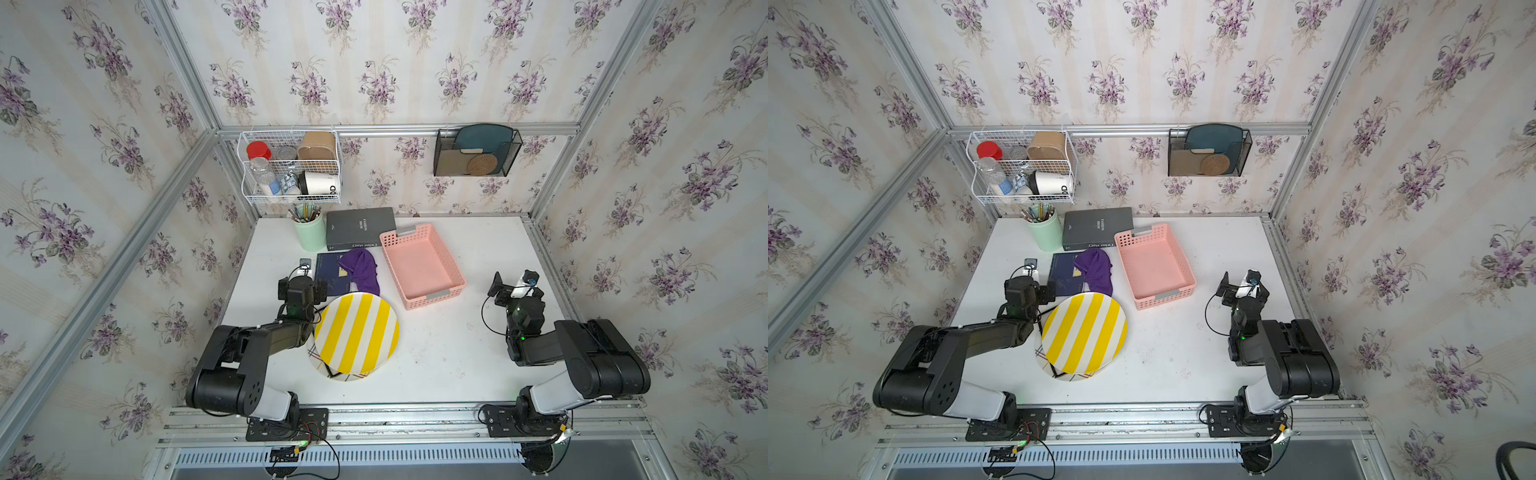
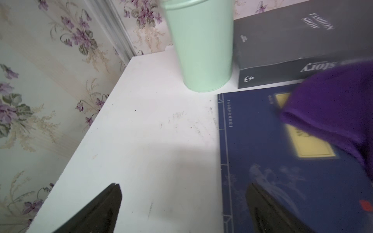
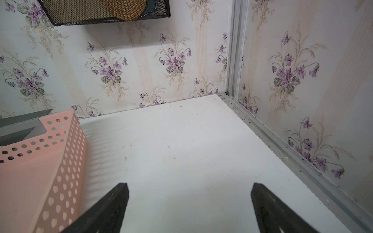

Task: Wipe the wet plate dry
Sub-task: Reset both arms

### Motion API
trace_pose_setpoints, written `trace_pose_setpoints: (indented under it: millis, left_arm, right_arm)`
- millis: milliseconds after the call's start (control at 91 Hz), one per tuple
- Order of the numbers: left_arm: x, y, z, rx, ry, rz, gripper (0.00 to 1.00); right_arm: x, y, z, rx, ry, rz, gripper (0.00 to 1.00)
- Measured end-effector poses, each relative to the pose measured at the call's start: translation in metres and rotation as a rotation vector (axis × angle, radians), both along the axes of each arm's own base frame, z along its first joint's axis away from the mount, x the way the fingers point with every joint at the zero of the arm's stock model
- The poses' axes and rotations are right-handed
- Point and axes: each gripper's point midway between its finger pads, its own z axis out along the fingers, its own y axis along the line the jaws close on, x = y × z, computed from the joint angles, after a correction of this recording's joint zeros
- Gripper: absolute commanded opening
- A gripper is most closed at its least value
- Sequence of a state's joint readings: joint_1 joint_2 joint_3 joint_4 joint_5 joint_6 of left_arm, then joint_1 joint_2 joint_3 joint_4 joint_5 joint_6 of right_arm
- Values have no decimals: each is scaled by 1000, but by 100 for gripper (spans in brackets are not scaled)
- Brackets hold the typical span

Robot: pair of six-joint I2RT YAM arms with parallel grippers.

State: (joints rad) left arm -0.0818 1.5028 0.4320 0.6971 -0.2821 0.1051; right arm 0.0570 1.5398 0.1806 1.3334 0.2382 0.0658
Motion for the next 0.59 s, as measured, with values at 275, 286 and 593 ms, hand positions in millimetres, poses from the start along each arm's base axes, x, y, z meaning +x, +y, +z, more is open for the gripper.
trace_pose_setpoints:
  millis: [275,286,593]
  left_arm:
    - [4,2,6,-104,-91,-16,98]
    - [4,2,7,-104,-95,-16,99]
    - [3,-2,5,-117,-104,-31,100]
  right_arm:
    - [3,4,4,-11,-10,22,100]
    - [3,4,4,-10,-10,24,100]
    - [11,15,4,-26,3,89,100]
